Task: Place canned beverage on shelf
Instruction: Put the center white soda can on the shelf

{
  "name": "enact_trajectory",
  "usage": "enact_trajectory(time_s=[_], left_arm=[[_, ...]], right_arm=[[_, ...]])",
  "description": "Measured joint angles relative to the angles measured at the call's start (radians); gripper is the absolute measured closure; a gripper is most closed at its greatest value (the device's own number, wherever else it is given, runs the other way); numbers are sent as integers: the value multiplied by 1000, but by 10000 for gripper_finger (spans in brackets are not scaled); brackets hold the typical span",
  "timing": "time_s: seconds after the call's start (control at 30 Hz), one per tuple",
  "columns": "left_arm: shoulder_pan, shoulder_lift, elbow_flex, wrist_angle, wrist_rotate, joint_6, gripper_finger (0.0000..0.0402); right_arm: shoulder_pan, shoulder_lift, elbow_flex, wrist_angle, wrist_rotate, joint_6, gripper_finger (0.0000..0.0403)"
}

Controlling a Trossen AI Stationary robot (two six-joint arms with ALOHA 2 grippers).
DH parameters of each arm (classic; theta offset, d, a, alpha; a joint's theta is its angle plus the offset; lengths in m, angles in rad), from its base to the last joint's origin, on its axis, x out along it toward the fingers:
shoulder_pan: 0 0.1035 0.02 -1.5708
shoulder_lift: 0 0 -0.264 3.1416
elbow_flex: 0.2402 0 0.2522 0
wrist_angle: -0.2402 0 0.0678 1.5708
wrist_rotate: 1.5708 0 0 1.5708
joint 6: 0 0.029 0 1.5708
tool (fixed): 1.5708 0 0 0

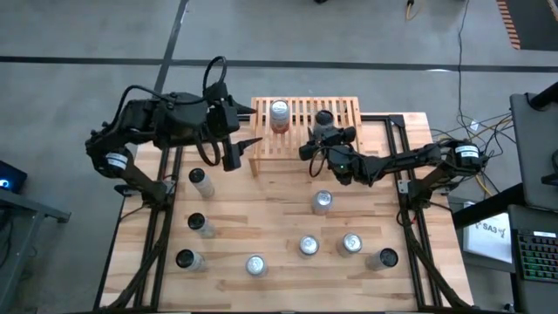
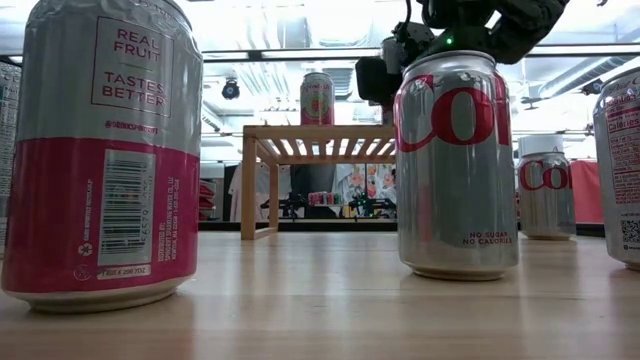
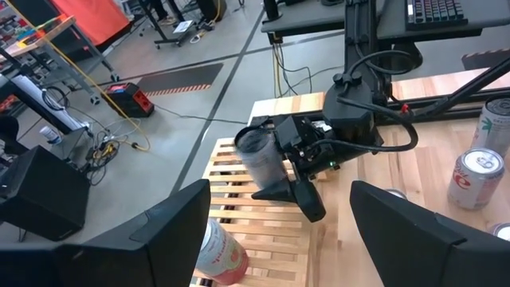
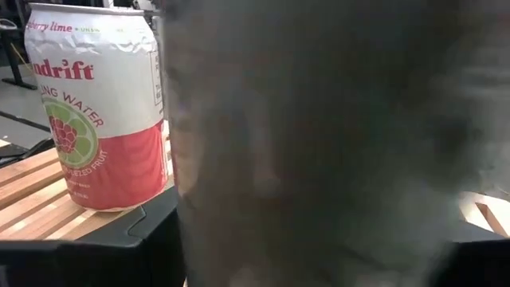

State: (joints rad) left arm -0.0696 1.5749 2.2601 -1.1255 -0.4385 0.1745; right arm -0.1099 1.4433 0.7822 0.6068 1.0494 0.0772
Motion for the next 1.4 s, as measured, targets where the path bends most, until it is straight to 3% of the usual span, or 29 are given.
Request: enact_trajectory(time_s=[0.9,1.4], left_arm=[[2,28,0,-6,0,0,116],[2,28,0,-8,0,0,116]], right_arm=[[12,-108,36,-4,-1,-111,117],[22,-116,252,-7,1,-332,117]])
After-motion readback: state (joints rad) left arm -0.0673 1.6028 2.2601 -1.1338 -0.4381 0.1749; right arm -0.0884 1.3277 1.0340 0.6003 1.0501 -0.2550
